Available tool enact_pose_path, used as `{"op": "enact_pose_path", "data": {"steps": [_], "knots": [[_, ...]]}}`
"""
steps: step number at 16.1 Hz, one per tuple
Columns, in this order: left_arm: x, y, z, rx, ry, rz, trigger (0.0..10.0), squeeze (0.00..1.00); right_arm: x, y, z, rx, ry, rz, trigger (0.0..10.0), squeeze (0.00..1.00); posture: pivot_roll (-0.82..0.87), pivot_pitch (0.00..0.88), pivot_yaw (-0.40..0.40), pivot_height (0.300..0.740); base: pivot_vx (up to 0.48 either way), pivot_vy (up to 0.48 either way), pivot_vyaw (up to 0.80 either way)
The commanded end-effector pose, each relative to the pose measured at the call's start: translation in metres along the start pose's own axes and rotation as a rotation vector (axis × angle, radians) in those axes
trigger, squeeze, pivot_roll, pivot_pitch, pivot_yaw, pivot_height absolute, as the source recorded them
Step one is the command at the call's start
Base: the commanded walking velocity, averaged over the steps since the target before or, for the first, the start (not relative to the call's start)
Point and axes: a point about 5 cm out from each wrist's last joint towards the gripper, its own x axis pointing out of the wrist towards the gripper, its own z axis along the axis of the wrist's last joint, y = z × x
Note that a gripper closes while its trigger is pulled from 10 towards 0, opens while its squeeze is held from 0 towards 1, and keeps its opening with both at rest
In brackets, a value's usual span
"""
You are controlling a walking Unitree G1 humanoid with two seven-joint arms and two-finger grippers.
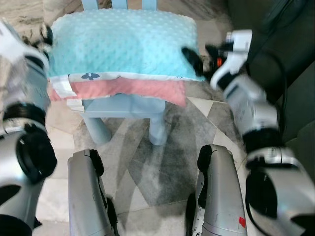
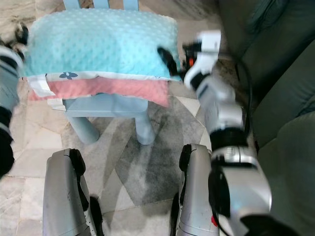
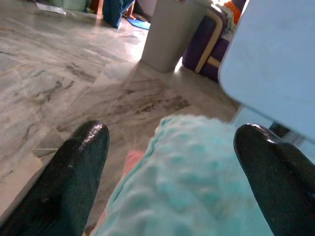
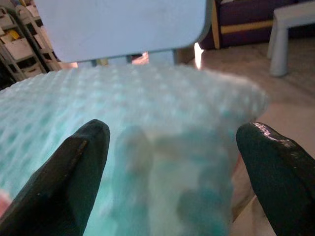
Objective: Move the pillow to the sofa
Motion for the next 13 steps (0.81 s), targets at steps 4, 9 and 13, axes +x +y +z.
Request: {"op": "enact_pose_path", "data": {"steps": [4, 9, 13], "knots": [[-0.001, 0.012, -0.003, 0.039, 0.032, 0.042, 10.0, 0.0, 0.011, -0.005, 0.009, -0.098, 0.003, -0.032, 10.0, 0.0, 0.01, 0.364, -0.019, 0.385, 0.0, 0.0, 0.0], [-0.005, 0.034, -0.003, -0.09, 0.049, 0.176, 10.0, 0.0, 0.018, -0.007, 0.017, -0.104, -0.018, -0.092, 10.0, 0.0, 0.01, 0.371, -0.027, 0.385, 0.0, 0.0, 0.0], [-0.005, 0.032, -0.007, -0.136, 0.089, 0.175, 10.0, 0.0, 0.02, -0.005, 0.011, -0.028, -0.003, -0.089, 10.0, 0.0, 0.0, 0.371, -0.025, 0.385, 0.0, 0.0, 0.0]]}}
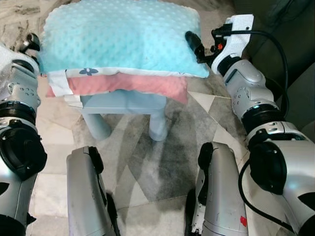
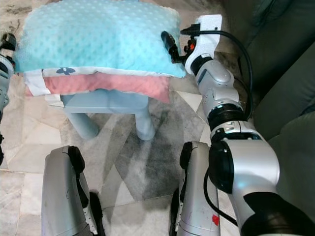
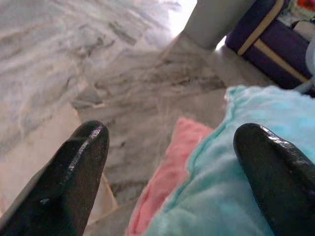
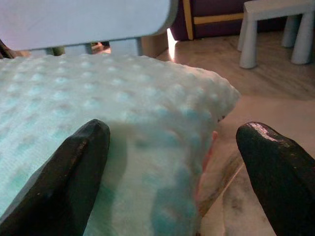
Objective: Move the pillow to the sofa
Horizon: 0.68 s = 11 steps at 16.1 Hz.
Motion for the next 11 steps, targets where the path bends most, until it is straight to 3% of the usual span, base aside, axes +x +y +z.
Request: {"op": "enact_pose_path", "data": {"steps": [1, 3, 8, 9, 10, 11], "knots": [[0.0, 0.002, 0.003, -0.026, 0.005, -0.001, 10.0, 0.0, 0.003, 0.004, 0.001, 0.027, -0.004, 0.015, 10.0, 0.0, 0.0, 0.371, -0.025, 0.385, 0.0, 0.0, 0.0], [0.001, -0.009, -0.004, -0.163, 0.064, -0.031, 10.0, 0.0, 0.006, 0.014, -0.004, 0.086, 0.011, 0.058, 10.0, 0.0, 0.0, 0.374, -0.028, 0.385, 0.0, 0.0, 0.0], [0.001, -0.03, -0.005, -0.181, 0.102, -0.122, 10.0, 0.0, 0.009, 0.024, -0.006, 0.114, 0.015, 0.087, 10.0, 0.0, 0.0, 0.382, -0.028, 0.385, 0.0, 0.0, 0.0], [0.0, -0.039, -0.013, -0.159, 0.149, -0.16, 10.0, 0.0, 0.01, 0.025, -0.009, 0.155, 0.029, 0.08, 10.0, 0.0, 0.0, 0.383, -0.029, 0.385, 0.0, 0.0, 0.0], [-0.002, -0.052, -0.021, -0.181, 0.205, -0.254, 10.0, 0.0, 0.011, 0.025, -0.011, 0.259, 0.038, 0.067, 10.0, 0.0, 0.0, 0.385, -0.029, 0.385, 0.0, 0.0, 0.0], [-0.005, -0.06, -0.028, -0.156, 0.251, -0.311, 10.0, 0.0, 0.013, 0.034, -0.01, 0.332, 0.044, 0.143, 10.0, 0.0, 0.0, 0.386, -0.027, 0.385, 0.0, 0.0, 0.0]]}}
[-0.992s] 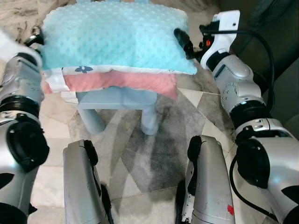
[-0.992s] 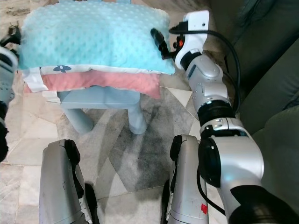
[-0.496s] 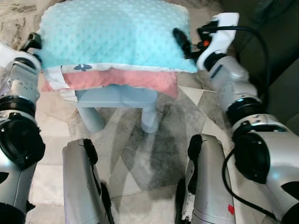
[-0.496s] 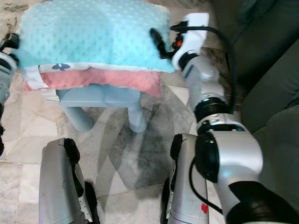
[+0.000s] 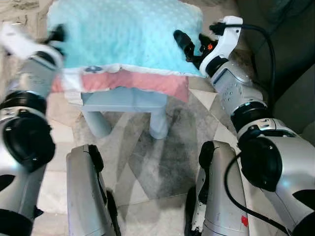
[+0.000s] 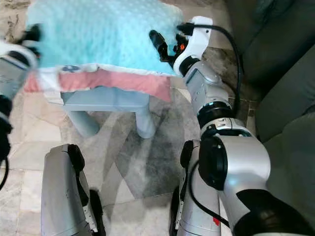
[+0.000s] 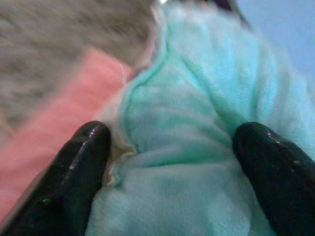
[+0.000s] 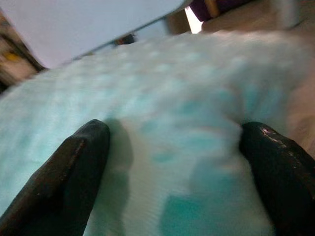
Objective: Move the pillow to the sofa
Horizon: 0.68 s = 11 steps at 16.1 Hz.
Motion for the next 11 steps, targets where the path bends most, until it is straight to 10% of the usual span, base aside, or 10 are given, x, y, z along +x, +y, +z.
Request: {"op": "enact_pose_path", "data": {"steps": [1, 4, 5, 6, 7, 11], "knots": [[0.002, -0.009, -0.008, 0.023, 0.064, -0.059, 10.0, 0.0, 0.005, 0.013, -0.003, 0.031, 0.032, 0.095, 10.0, 0.0, 0.0, 0.386, -0.027, 0.385, 0.0, 0.0, 0.0], [0.0, -0.013, -0.021, 0.077, 0.194, -0.161, 10.0, 0.0, 0.005, 0.023, -0.015, 0.115, 0.096, 0.203, 10.0, 0.0, 0.0, 0.386, -0.028, 0.385, 0.0, 0.0, 0.0], [-0.002, -0.013, -0.025, 0.089, 0.238, -0.199, 10.0, 0.0, 0.005, 0.026, -0.017, 0.115, 0.114, 0.246, 0.0, 0.0, 0.0, 0.385, -0.028, 0.385, 0.0, 0.0, 0.0], [-0.004, -0.01, -0.026, 0.116, 0.269, -0.215, 6.9, 0.0, 0.004, 0.027, -0.019, 0.106, 0.13, 0.276, 0.0, 0.0, 0.0, 0.385, -0.026, 0.385, 0.0, 0.0, 0.0], [-0.005, -0.006, -0.027, 0.137, 0.295, -0.227, 0.0, 0.0, 0.003, 0.028, -0.02, 0.086, 0.139, 0.3, 0.0, 0.0, 0.01, 0.383, -0.026, 0.385, 0.0, 0.0, 0.0], [-0.011, 0.004, -0.023, 0.203, 0.347, -0.258, 0.0, 0.0, 0.001, 0.027, -0.023, 0.094, 0.164, 0.322, 0.0, 0.0, 0.01, 0.381, -0.025, 0.385, 0.0, 0.0, 0.0]]}}
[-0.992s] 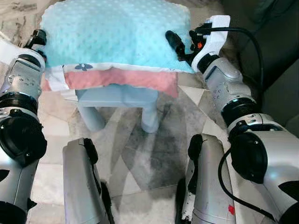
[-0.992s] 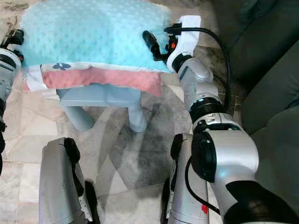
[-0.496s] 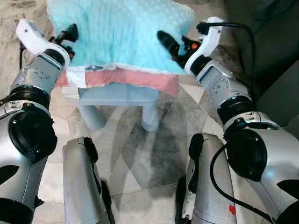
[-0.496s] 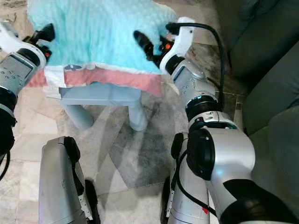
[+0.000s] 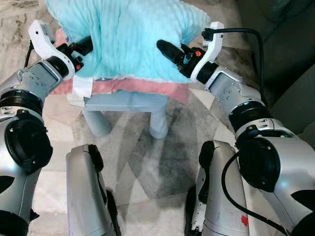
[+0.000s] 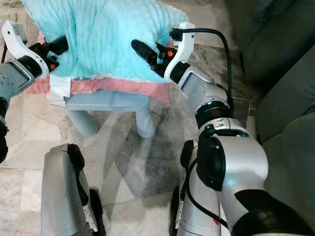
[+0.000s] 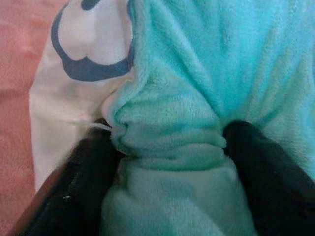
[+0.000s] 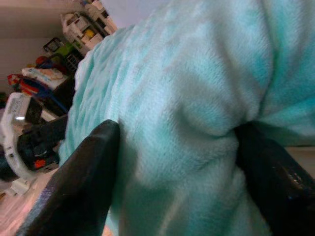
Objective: Move the pillow to the sofa
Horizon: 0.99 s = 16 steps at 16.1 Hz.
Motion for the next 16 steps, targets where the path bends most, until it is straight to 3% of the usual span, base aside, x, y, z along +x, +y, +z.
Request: {"op": "enact_pose_path", "data": {"steps": [1, 11, 16], "knots": [[-0.002, 0.005, -0.012, 0.019, 0.072, -0.001, 0.0, 0.0, 0.004, 0.007, -0.01, -0.003, 0.042, 0.059, 0.0, 0.0, 0.01, 0.381, -0.025, 0.385, 0.0, 0.0, 0.0], [-0.005, 0.009, -0.019, 0.048, 0.119, -0.036, 0.0, 0.0, 0.004, 0.013, -0.017, -0.024, 0.077, 0.131, 0.0, 0.0, 0.02, 0.391, -0.027, 0.385, 0.0, 0.0, 0.0], [-0.006, 0.015, -0.017, 0.062, 0.078, 0.03, 0.0, 0.0, 0.005, 0.013, -0.015, -0.02, 0.045, 0.12, 0.0, 0.0, 0.02, 0.356, -0.032, 0.385, 0.0, 0.0, 0.0]]}}
